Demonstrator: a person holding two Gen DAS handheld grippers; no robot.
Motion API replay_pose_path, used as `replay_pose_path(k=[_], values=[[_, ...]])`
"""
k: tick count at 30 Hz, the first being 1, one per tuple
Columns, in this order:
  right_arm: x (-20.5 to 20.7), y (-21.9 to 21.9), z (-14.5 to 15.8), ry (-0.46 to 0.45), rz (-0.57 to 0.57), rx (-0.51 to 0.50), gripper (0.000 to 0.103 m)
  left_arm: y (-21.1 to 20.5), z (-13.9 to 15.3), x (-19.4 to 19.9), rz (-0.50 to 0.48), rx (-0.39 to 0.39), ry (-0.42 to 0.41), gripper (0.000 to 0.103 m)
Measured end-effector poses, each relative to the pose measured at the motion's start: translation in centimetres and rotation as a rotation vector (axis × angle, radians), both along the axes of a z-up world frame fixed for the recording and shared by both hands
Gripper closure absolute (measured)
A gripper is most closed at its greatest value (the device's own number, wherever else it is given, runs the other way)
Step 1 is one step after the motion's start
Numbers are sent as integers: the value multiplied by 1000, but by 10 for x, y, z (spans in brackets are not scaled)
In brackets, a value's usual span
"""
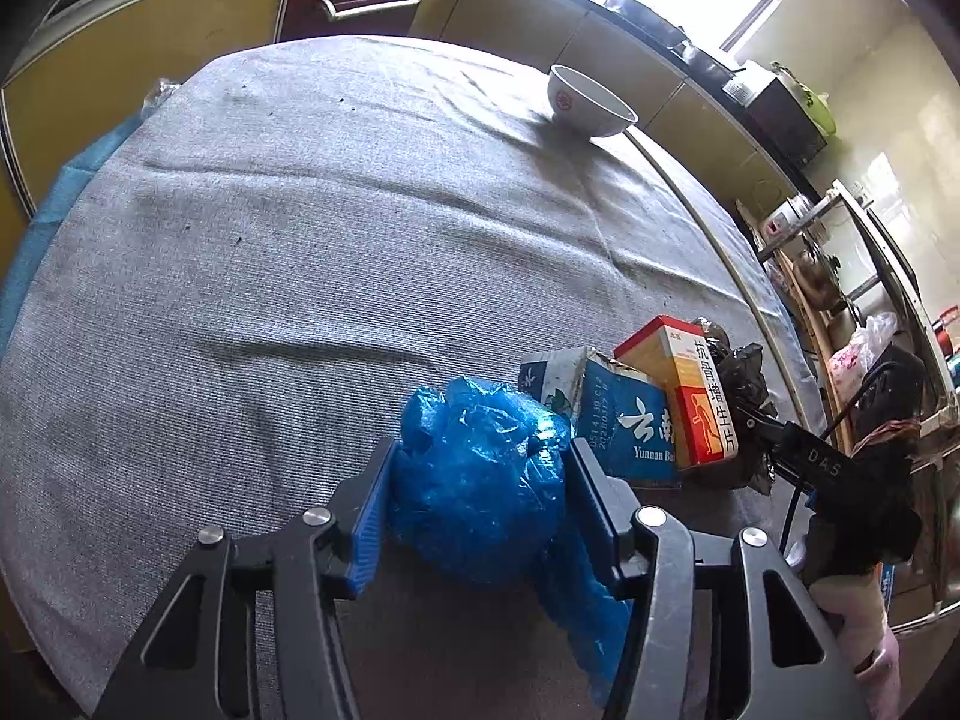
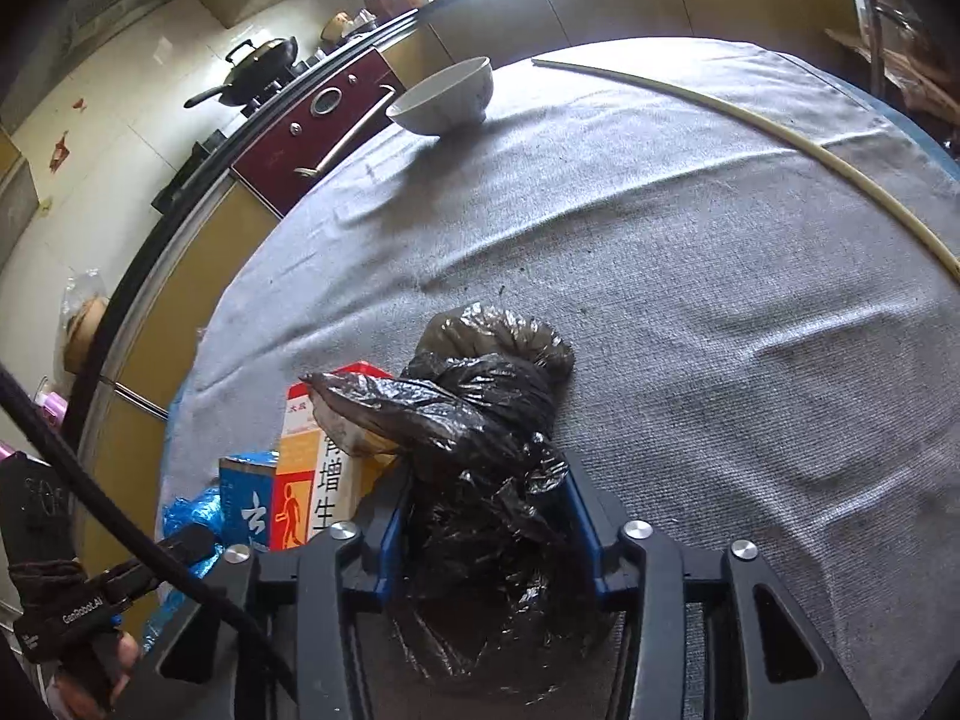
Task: Collect trash
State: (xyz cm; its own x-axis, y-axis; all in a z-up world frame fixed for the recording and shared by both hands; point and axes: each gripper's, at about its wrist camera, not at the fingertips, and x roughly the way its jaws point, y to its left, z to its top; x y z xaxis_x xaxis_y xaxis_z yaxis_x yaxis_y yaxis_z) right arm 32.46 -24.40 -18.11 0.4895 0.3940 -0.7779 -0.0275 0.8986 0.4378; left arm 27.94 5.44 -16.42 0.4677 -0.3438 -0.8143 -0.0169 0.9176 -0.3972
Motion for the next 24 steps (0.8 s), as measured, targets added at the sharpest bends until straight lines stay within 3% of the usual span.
replay_pose_path(k=[7,13,20,24], values=[[-26,-10,0,-23,-20,39,60,1,3,-16,-19,4,-15,53],[-65,-25,23,-74,-23,58,60,-1,12,-41,-15,7,-23,56],[-124,-38,58,-153,-20,100,60,-15,45,-88,-33,16,-96,56],[-162,-44,74,-197,-8,109,60,-29,65,-113,-52,60,-137,56]])
